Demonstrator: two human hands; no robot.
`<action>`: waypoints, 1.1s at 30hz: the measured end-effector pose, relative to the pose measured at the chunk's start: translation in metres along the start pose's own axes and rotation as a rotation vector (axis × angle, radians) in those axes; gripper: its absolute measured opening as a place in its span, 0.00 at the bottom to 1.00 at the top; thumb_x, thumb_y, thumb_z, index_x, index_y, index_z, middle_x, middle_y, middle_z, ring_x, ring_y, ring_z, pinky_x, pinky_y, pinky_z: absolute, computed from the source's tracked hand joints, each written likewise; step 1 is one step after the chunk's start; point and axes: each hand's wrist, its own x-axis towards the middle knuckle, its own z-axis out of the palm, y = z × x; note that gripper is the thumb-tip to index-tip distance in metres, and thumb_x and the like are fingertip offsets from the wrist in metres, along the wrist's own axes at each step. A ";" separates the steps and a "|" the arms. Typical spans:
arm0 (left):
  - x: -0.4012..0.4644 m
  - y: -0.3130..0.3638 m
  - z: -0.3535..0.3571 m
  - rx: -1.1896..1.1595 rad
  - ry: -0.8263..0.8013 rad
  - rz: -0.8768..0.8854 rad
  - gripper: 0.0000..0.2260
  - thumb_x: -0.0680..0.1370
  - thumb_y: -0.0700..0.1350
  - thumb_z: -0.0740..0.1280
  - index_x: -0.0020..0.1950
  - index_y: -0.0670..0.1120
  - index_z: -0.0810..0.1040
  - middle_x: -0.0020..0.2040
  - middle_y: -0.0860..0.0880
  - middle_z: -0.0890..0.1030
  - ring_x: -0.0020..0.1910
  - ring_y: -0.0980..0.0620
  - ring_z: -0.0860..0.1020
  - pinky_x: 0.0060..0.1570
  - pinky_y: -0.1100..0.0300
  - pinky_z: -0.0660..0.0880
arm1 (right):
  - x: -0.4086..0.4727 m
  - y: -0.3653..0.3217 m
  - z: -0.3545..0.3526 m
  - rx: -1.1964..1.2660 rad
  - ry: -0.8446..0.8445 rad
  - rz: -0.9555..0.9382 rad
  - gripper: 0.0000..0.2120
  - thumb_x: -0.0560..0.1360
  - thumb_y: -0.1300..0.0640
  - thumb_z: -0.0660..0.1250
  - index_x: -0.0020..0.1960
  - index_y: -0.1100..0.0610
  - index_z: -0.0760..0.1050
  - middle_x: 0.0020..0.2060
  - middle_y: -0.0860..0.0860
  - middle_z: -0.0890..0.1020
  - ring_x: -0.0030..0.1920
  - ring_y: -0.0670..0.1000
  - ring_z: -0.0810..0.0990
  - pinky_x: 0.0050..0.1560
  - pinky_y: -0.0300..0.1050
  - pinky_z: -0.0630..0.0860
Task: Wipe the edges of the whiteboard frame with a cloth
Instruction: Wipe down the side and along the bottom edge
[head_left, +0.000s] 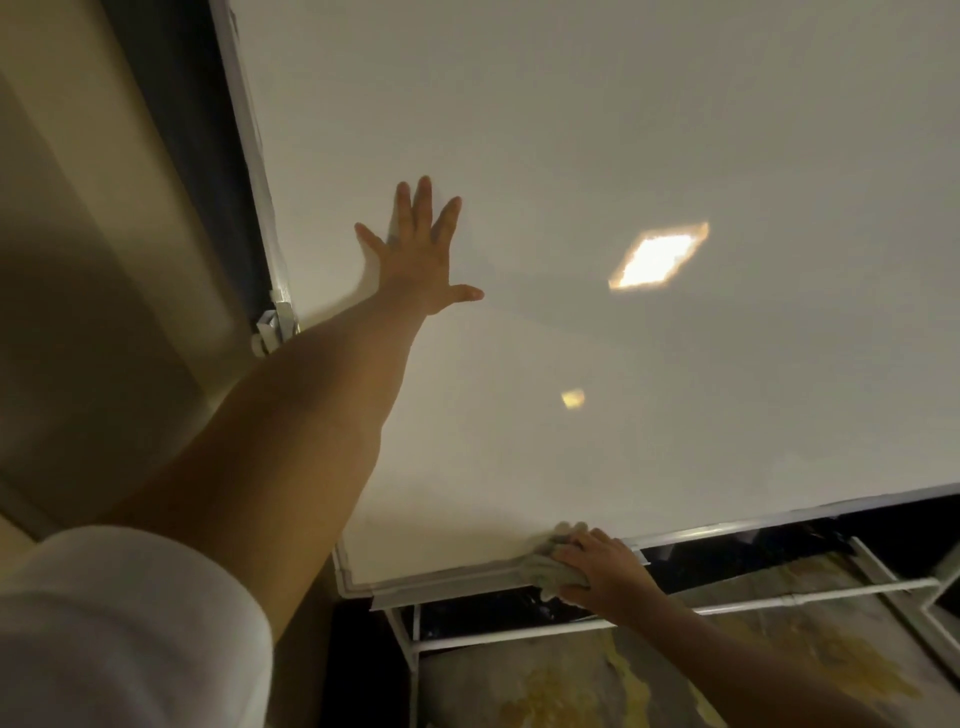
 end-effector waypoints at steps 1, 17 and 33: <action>0.000 0.000 -0.001 0.002 -0.003 -0.003 0.59 0.70 0.80 0.64 0.85 0.54 0.33 0.85 0.44 0.30 0.84 0.37 0.33 0.71 0.17 0.51 | -0.003 0.007 -0.002 0.002 0.005 0.010 0.27 0.74 0.33 0.61 0.70 0.41 0.71 0.65 0.44 0.74 0.61 0.50 0.73 0.58 0.48 0.72; 0.001 0.006 0.001 0.036 0.002 -0.036 0.61 0.69 0.81 0.63 0.84 0.52 0.31 0.85 0.41 0.30 0.84 0.35 0.34 0.73 0.19 0.52 | 0.008 0.042 -0.087 0.016 -0.270 0.184 0.16 0.72 0.43 0.68 0.60 0.39 0.77 0.56 0.45 0.81 0.55 0.50 0.81 0.51 0.42 0.77; 0.004 -0.010 0.009 -0.020 -0.023 -0.030 0.60 0.68 0.83 0.60 0.85 0.53 0.34 0.86 0.44 0.32 0.84 0.35 0.35 0.72 0.17 0.50 | 0.104 -0.205 0.022 -0.039 -0.170 -0.468 0.24 0.71 0.42 0.73 0.65 0.50 0.77 0.57 0.54 0.82 0.56 0.60 0.79 0.59 0.57 0.73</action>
